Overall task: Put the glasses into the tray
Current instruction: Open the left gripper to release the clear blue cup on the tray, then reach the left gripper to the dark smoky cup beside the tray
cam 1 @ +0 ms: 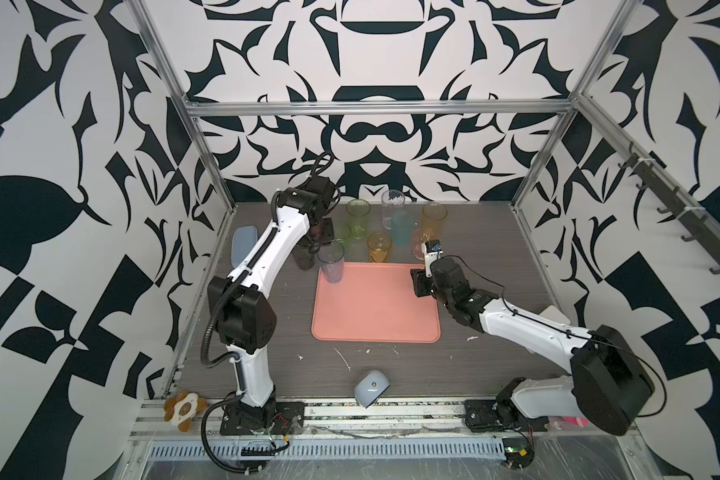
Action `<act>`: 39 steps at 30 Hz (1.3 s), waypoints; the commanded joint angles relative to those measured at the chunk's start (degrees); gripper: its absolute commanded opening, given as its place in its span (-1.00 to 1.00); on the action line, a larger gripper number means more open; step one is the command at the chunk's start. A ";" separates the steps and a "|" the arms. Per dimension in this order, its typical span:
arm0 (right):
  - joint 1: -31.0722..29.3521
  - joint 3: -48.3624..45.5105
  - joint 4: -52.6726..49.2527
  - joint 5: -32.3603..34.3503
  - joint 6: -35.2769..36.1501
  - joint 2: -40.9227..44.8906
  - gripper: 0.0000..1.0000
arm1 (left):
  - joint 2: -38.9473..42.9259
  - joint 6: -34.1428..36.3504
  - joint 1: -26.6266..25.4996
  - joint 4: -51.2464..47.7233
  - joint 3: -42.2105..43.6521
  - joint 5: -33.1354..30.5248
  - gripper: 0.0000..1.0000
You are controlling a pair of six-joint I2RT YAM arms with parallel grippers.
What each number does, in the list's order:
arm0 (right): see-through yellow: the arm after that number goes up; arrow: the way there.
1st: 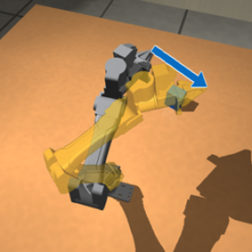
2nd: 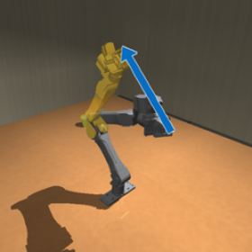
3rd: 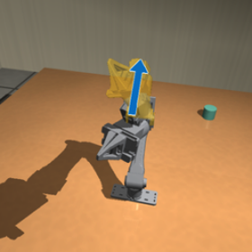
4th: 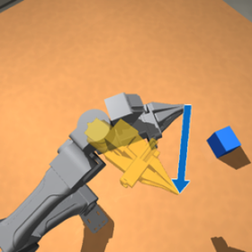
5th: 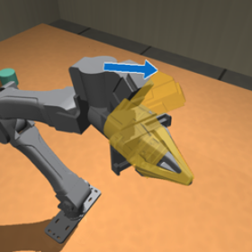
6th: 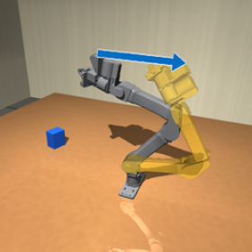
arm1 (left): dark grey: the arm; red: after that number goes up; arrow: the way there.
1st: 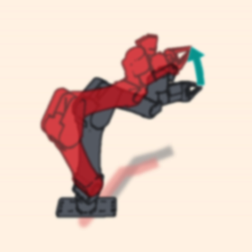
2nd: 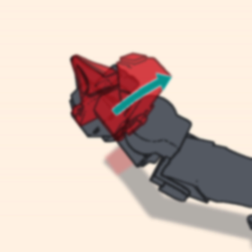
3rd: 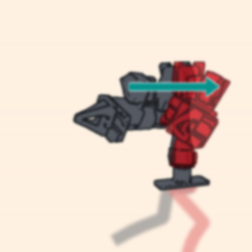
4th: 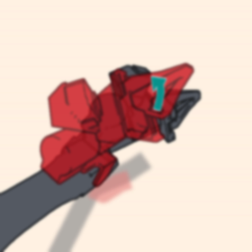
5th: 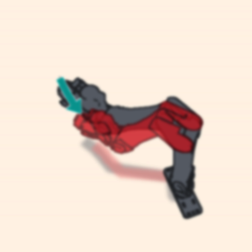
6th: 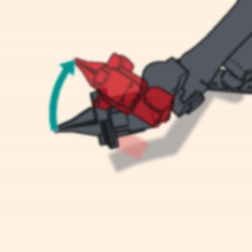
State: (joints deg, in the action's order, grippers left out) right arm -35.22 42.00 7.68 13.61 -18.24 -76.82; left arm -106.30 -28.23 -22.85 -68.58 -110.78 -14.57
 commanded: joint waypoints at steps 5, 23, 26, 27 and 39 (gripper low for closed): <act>0.19 0.98 1.29 1.25 0.66 1.41 -0.02 | 6.14 0.90 1.33 1.06 1.87 -2.35 -0.07; 0.18 0.17 2.08 1.69 0.59 2.02 0.06 | 15.08 -5.53 15.62 19.09 22.33 8.70 0.08; 0.22 0.35 2.08 1.69 0.70 1.68 0.06 | 14.27 -5.57 16.76 19.75 23.19 10.06 0.09; 0.24 0.39 2.11 1.67 0.67 1.58 0.06 | 14.05 -5.39 16.87 19.93 23.31 10.30 0.09; 0.24 0.63 2.06 1.60 0.61 1.10 0.06 | 7.33 -4.14 17.32 17.33 19.57 7.89 0.17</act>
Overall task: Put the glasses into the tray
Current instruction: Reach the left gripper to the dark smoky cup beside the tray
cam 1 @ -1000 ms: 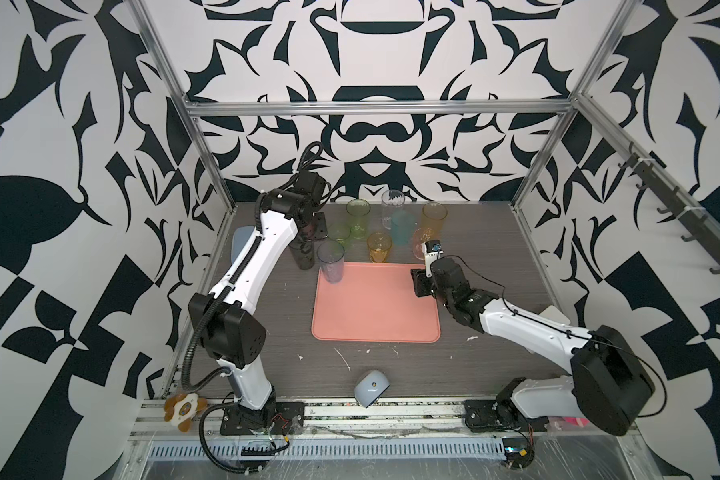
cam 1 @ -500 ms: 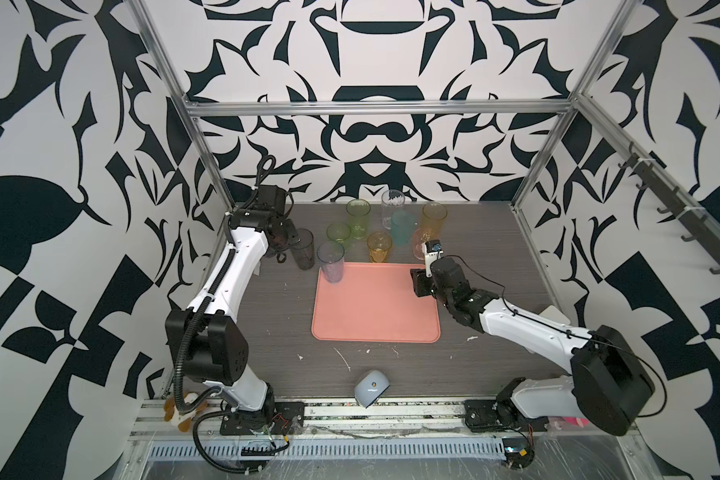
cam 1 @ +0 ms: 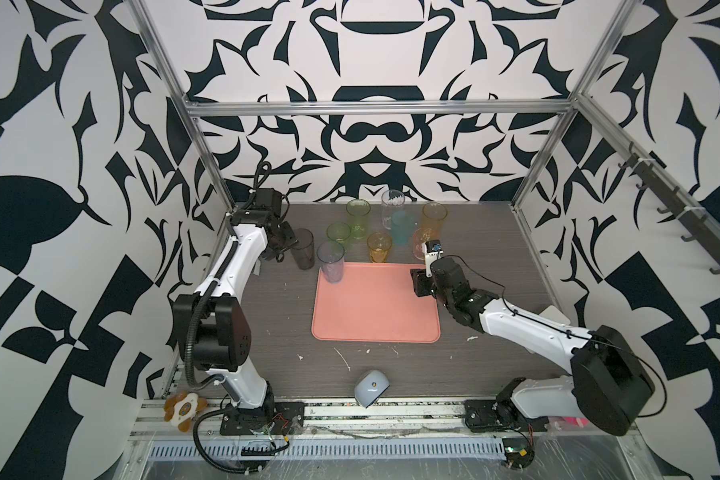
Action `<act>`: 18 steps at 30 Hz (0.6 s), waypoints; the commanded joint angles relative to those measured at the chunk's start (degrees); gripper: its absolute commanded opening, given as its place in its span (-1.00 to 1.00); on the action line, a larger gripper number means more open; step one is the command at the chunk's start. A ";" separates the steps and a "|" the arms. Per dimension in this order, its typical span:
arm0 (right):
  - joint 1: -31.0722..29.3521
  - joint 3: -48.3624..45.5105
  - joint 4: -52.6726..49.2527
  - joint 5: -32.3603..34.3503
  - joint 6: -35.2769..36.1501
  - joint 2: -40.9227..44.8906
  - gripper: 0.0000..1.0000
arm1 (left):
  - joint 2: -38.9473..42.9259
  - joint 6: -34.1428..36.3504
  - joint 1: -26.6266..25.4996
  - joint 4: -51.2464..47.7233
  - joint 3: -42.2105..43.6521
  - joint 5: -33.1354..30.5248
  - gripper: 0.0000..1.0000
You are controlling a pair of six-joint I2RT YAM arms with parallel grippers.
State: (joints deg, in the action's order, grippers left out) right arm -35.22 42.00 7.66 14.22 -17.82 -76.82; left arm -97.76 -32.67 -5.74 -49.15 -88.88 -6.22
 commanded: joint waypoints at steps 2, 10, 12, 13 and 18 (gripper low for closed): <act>0.20 0.72 1.90 0.99 0.19 1.05 0.06 | -2.45 0.49 0.22 -2.36 -3.34 -0.28 0.18; 0.22 0.67 1.91 1.08 0.32 1.06 0.06 | -6.37 1.59 0.41 -4.36 -7.30 -0.63 0.20; 0.24 0.79 1.83 1.08 0.26 0.97 0.06 | -6.98 1.64 0.63 -4.62 -7.78 -0.50 0.20; 0.24 0.75 1.84 1.02 0.31 1.01 0.06 | -7.34 1.66 0.66 -4.73 -8.05 -0.53 0.20; 0.19 0.87 1.70 1.03 0.20 0.90 0.06 | -8.80 1.72 0.68 -5.17 -8.93 -0.75 0.16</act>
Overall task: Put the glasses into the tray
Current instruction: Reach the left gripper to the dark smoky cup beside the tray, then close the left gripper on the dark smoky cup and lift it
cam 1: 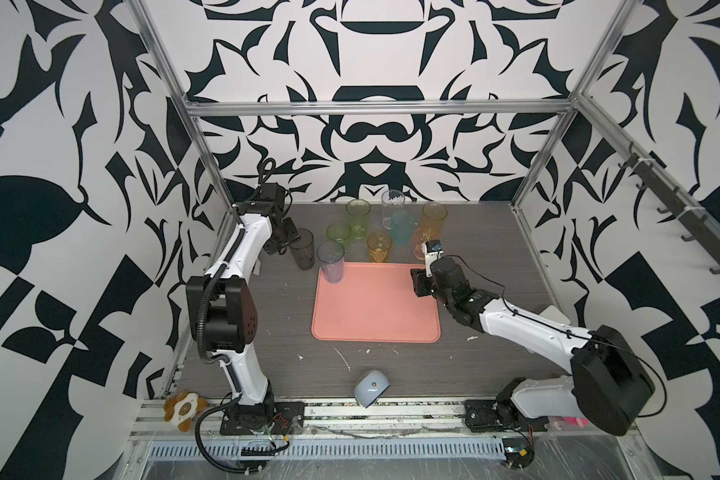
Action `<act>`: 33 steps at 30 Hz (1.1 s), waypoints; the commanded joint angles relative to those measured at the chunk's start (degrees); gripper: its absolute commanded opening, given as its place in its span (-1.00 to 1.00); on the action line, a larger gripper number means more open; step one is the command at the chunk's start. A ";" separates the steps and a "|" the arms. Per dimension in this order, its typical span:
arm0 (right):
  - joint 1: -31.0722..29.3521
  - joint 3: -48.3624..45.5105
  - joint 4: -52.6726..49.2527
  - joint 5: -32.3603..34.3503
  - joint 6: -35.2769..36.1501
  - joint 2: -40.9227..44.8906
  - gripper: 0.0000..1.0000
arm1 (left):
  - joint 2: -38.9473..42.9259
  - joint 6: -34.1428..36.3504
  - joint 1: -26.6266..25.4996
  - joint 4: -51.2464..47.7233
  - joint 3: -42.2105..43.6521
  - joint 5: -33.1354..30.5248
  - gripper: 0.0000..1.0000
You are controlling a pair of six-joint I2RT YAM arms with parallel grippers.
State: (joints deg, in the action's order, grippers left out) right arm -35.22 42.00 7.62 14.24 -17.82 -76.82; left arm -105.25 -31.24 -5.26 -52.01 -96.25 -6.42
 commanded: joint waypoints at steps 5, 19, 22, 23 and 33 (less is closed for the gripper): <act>0.23 0.98 1.62 0.97 0.16 0.71 0.05 | -2.65 0.44 0.33 -2.44 -2.02 -0.48 0.10; 0.21 1.93 0.90 0.53 0.11 -0.56 0.05 | -5.59 0.92 0.72 -2.84 -2.55 -0.62 -0.22; 0.24 2.03 0.80 0.56 -0.01 -0.67 0.05 | -5.97 1.01 0.82 -2.65 -2.56 -0.29 -0.27; 0.16 2.04 0.80 0.53 0.03 -0.64 0.05 | -6.09 1.02 0.86 -2.66 -2.52 -0.27 -0.28; 0.22 2.28 0.50 0.53 0.11 -1.19 0.05 | -7.07 1.67 1.04 -3.23 -3.07 -1.39 -0.52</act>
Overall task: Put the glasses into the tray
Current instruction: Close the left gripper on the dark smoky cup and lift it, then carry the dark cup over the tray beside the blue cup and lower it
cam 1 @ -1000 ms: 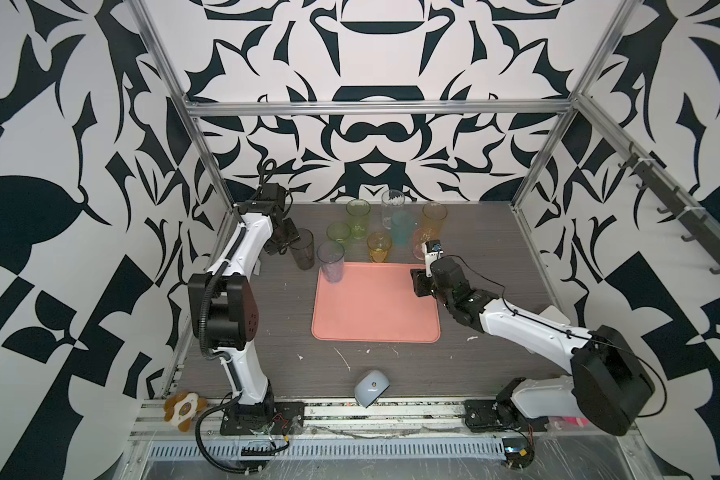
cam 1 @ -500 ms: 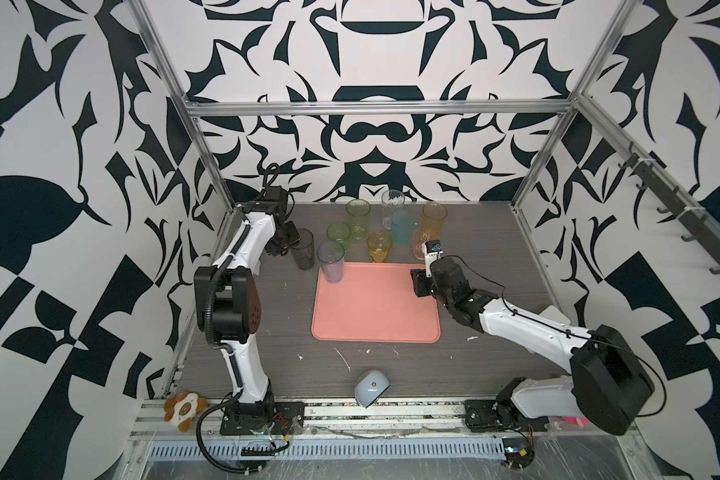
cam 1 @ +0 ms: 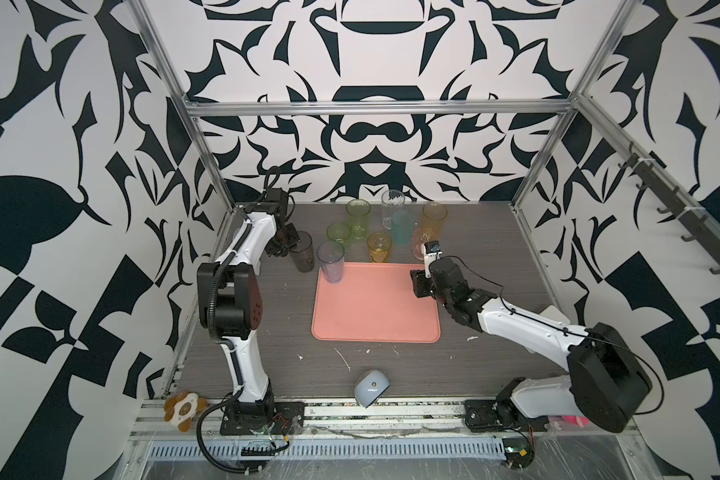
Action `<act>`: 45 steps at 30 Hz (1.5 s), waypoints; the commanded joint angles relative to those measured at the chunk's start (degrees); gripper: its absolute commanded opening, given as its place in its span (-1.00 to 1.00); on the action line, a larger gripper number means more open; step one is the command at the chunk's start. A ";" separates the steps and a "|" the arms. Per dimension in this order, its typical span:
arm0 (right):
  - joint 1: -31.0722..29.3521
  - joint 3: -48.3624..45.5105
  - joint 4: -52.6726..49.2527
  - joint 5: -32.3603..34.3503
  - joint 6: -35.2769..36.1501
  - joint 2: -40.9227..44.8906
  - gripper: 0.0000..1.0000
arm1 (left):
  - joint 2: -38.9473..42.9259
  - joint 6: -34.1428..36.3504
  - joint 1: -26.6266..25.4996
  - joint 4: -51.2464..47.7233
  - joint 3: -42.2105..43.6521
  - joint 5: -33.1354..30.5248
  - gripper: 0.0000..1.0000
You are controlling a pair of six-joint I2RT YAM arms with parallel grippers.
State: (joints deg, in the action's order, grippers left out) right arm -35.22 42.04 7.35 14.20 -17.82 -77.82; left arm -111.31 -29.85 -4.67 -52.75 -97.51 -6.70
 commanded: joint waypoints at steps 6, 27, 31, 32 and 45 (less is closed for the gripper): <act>0.19 2.50 0.65 0.48 0.07 -0.58 0.05 | -0.43 0.93 0.40 -3.46 -2.01 -2.16 -0.69; 0.24 2.87 0.36 0.38 -0.09 -1.15 0.04 | 10.09 2.98 0.42 -8.42 -0.70 -3.48 -1.00; 0.24 2.99 0.38 0.22 -0.08 -1.45 0.04 | 12.78 2.78 0.45 -10.35 -0.31 -3.40 -1.00; 0.18 3.05 0.34 0.22 -0.13 -1.45 0.04 | 13.25 2.78 0.43 -10.67 -0.17 -3.36 -1.00; 0.18 3.13 0.30 0.24 -0.15 -1.96 0.03 | 19.92 3.82 -1.34 -15.40 2.21 -4.91 -1.00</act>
State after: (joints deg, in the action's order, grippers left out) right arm -35.22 43.00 7.03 14.17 -17.82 -79.59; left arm -94.02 -26.48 -5.41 -64.86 -96.53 -10.74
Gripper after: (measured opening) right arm 0.518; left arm 0.094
